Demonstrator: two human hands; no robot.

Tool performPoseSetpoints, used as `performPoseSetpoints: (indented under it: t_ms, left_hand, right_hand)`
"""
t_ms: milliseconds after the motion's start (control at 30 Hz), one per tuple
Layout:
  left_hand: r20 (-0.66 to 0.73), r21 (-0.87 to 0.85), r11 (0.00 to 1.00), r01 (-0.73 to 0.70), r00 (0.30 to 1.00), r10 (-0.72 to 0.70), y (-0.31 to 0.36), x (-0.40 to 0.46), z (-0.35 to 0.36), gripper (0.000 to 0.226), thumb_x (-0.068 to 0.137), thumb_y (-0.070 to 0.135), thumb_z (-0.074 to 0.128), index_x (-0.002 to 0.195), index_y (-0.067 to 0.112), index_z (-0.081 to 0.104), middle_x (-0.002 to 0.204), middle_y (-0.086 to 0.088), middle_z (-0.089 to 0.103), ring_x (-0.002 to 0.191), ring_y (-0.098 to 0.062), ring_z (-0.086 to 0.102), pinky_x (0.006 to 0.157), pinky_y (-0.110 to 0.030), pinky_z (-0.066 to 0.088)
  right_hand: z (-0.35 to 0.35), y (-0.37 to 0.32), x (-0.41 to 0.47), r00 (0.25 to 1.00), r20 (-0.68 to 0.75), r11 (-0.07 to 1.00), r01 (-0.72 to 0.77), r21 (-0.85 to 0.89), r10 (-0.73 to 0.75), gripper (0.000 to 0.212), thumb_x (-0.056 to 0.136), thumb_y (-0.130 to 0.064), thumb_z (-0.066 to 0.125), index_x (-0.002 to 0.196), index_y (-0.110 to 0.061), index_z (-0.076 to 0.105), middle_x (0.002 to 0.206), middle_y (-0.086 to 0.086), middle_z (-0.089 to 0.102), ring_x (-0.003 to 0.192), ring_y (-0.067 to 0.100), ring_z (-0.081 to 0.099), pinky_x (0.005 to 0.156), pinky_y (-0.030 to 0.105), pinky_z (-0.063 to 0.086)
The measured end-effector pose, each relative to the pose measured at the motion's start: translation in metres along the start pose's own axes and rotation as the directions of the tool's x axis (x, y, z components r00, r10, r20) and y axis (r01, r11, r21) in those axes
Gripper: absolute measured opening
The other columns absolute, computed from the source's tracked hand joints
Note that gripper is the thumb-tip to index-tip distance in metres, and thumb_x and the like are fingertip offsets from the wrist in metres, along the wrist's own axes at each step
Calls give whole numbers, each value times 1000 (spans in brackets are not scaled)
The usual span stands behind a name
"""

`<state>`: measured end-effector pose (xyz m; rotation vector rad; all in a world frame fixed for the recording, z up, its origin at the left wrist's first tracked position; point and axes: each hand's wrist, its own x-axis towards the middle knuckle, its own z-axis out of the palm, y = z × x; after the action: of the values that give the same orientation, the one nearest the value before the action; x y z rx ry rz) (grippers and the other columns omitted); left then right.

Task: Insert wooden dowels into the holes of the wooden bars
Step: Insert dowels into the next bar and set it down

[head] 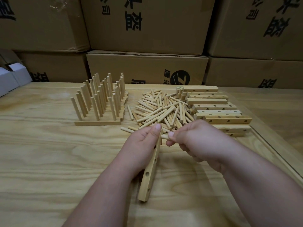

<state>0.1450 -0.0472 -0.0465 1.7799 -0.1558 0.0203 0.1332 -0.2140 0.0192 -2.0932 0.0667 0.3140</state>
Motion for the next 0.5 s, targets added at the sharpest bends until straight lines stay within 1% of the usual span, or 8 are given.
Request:
performPoseSetpoints:
  t_ms: [67, 133, 200, 267, 333, 367, 433, 500]
  left_hand:
    - [1, 9, 1000, 0, 1000, 0, -2, 1, 0, 58, 81, 70, 45, 86, 20, 73, 72, -1, 66, 69, -4, 56, 70, -33, 48]
    - [6, 24, 1000, -7, 1000, 7, -2, 1, 0, 62, 81, 71, 46, 91, 16, 73, 80, -11, 67, 74, -10, 58, 78, -39, 51]
    - [11, 11, 1000, -18, 1000, 18, -2, 0, 1, 62, 83, 70, 47, 91, 13, 71, 76, -4, 61, 72, -10, 55, 76, -38, 50]
    - [5, -52, 999, -13, 1000, 13, -2, -1, 1, 57, 89, 67, 46, 88, 14, 68, 71, 5, 57, 66, -6, 52, 68, -30, 46]
    - [7, -119, 993, 20, 1000, -20, 0, -2, 0, 51, 97, 65, 42, 87, 24, 72, 62, 10, 60, 57, -3, 56, 57, -21, 46]
    - [20, -142, 989, 42, 999, -40, 1, -2, -1, 51, 97, 66, 40, 88, 29, 73, 60, 7, 62, 55, -5, 58, 53, -20, 47]
    - [51, -191, 978, 80, 996, -72, 3, -2, -2, 51, 92, 68, 42, 85, 28, 74, 59, -3, 64, 51, -14, 59, 47, -23, 47]
    - [46, -235, 966, 105, 994, -97, 4, -2, -1, 46, 96, 62, 49, 77, 28, 74, 58, -6, 64, 46, -16, 56, 44, -23, 45]
  right_hand:
    - [-1, 1, 1, 997, 52, 997, -56, 56, 53, 28, 94, -36, 66, 79, -16, 80, 54, -6, 47, 48, 10, 37, 47, 24, 29]
    - [-3, 3, 2, 991, 106, 988, -98, 121, 86, 29, 95, -33, 65, 83, -10, 79, 54, -4, 42, 44, 10, 30, 41, 23, 25]
    - [-5, 5, 4, 985, 147, 980, -112, 162, 88, 29, 96, -31, 64, 85, -8, 78, 53, -5, 40, 43, 9, 27, 38, 22, 23]
    - [-6, 6, 6, 986, 155, 978, -95, 185, 66, 29, 96, -31, 64, 85, -9, 78, 52, -7, 40, 44, 8, 27, 39, 22, 22]
    - [-7, 6, 7, 995, 101, 984, -41, 172, 23, 28, 94, -34, 66, 85, -12, 80, 51, -9, 42, 45, 9, 30, 40, 22, 25]
    - [-9, 6, 8, 998, 55, 986, -5, 168, -4, 26, 93, -35, 67, 85, -14, 81, 51, -9, 44, 46, 9, 32, 41, 22, 26]
    - [-15, 5, 8, 998, -39, 979, 63, 194, -56, 24, 92, -36, 68, 85, -17, 81, 54, -7, 49, 47, 9, 35, 43, 24, 28]
    - [-19, 4, 8, 989, -111, 964, 121, 239, -96, 26, 93, -37, 67, 85, -15, 79, 59, -2, 57, 47, 9, 39, 43, 24, 31]
